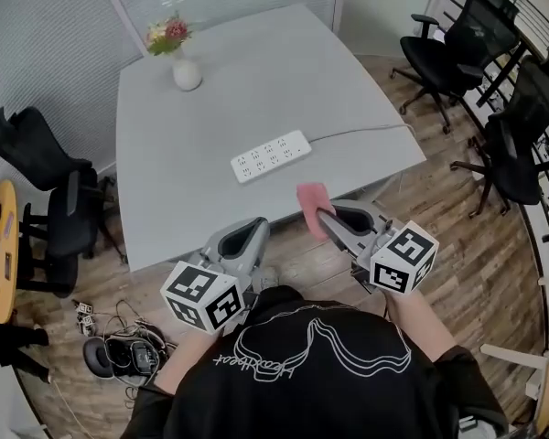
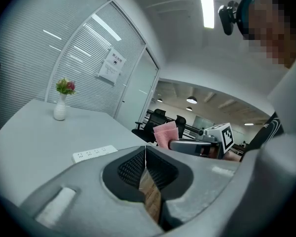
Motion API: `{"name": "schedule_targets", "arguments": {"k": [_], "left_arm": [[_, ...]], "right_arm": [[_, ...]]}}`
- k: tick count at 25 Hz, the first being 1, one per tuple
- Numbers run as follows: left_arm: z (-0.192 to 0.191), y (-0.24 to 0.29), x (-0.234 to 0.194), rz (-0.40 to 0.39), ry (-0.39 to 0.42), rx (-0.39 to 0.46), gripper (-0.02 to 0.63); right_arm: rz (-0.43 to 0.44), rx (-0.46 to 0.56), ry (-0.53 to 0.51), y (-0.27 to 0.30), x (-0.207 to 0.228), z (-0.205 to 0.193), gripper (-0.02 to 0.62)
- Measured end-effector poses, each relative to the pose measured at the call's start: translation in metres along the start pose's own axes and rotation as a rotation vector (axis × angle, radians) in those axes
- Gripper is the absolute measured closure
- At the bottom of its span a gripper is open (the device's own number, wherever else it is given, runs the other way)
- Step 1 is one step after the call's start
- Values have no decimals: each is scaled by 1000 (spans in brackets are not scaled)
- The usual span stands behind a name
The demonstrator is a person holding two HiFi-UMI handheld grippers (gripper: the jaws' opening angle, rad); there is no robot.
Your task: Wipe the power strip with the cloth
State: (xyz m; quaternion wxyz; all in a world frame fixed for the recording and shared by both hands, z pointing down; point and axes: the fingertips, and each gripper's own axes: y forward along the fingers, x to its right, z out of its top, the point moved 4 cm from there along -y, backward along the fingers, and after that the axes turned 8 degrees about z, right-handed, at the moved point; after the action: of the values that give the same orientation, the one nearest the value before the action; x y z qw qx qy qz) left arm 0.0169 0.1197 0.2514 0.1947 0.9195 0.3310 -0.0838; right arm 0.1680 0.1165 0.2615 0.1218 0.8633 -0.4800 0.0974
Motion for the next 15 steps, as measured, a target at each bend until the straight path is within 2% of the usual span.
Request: {"name": "schedule_targets", "arguments": {"k": [15], "left_arm": [[3,-15,17,15,30,27,591]], "right_arm": [[4,10,-34,-13,-18,3,560]]}}
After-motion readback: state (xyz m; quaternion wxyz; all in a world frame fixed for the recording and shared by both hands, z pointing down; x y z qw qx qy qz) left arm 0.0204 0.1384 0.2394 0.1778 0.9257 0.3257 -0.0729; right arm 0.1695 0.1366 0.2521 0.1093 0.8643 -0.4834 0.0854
